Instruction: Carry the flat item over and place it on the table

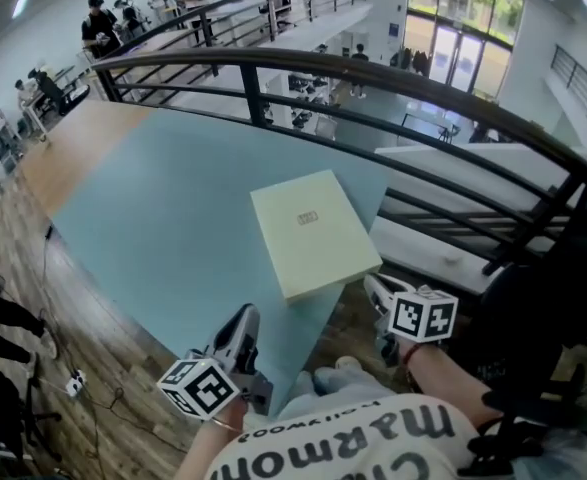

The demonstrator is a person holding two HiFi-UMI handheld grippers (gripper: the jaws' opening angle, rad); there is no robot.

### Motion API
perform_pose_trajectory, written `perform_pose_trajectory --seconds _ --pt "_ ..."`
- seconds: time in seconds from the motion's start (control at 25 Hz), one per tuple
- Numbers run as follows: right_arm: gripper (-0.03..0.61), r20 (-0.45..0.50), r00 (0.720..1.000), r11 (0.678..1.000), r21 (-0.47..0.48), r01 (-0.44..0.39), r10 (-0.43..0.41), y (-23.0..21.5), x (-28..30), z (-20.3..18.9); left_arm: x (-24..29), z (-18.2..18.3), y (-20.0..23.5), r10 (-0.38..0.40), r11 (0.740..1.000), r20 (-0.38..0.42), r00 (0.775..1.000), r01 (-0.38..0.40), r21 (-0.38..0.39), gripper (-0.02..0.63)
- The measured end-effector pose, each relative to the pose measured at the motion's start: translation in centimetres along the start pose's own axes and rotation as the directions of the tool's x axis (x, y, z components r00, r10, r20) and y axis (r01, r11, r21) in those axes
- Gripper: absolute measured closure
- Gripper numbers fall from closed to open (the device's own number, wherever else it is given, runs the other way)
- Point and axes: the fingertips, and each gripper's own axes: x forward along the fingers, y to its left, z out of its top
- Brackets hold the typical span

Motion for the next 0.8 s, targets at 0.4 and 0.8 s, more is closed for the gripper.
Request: perform_pose_trajectory --seconds 0.4,0.8 --pt "0.529 0.018 0.999 0.992 0.125 0.024 -0.026 1.0 -5.5 -5.1 -5.4 -2.7 -1.5 -0.040 0.999 -0.057 0.998 0.041 0.014 0.611" --pt "0.529 -0.006 0.999 0.999 0.022 0.038 -0.038 2.0 -8.0 -7.8 -9.3 -5.2 -1.9 -0.033 0.999 -0.077 0.997 0.034 0.009 0.611"
